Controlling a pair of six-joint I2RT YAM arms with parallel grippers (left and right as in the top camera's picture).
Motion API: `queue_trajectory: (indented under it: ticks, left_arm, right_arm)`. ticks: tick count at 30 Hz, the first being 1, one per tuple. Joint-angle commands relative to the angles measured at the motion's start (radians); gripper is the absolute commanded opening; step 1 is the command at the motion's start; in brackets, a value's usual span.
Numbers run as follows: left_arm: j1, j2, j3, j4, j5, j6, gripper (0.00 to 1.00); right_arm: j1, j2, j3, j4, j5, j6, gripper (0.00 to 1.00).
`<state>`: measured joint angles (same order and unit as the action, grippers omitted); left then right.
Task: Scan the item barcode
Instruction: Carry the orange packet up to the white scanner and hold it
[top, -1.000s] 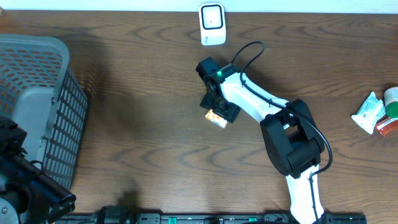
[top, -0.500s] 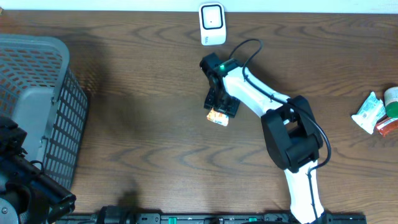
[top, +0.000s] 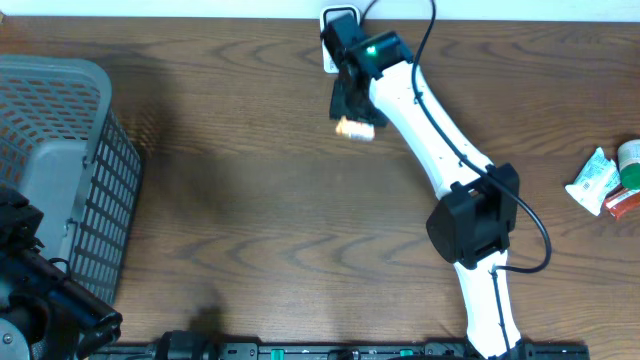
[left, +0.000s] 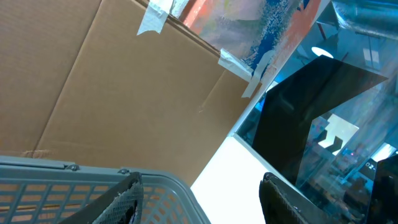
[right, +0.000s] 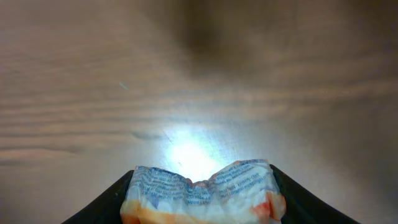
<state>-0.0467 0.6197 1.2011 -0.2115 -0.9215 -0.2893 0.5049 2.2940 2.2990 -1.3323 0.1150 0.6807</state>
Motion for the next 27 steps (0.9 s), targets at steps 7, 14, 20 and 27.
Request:
queue_trajectory:
  ticks: [7, 14, 20, 27]
  left_arm:
    - [-0.002, -0.002, -0.002, 0.003, -0.003, -0.004, 0.61]
    - [-0.002, -0.002, -0.002, 0.003, -0.003, -0.004, 0.61]
    - [-0.002, -0.002, -0.002, 0.003, -0.003, -0.004, 0.61]
    - [-0.002, -0.002, -0.002, 0.003, -0.003, -0.004, 0.61]
  right_arm:
    - [0.005, -0.013, 0.264, 0.02, 0.182, -0.123, 0.56]
    - [0.038, -0.013, 0.343, 0.086, 0.248, -0.237, 0.53]
    - [0.074, -0.012, 0.333, 0.246, 0.394, -0.33, 0.57]
    - [0.077, -0.01, 0.233, 0.49, 0.463, -0.368, 0.56]
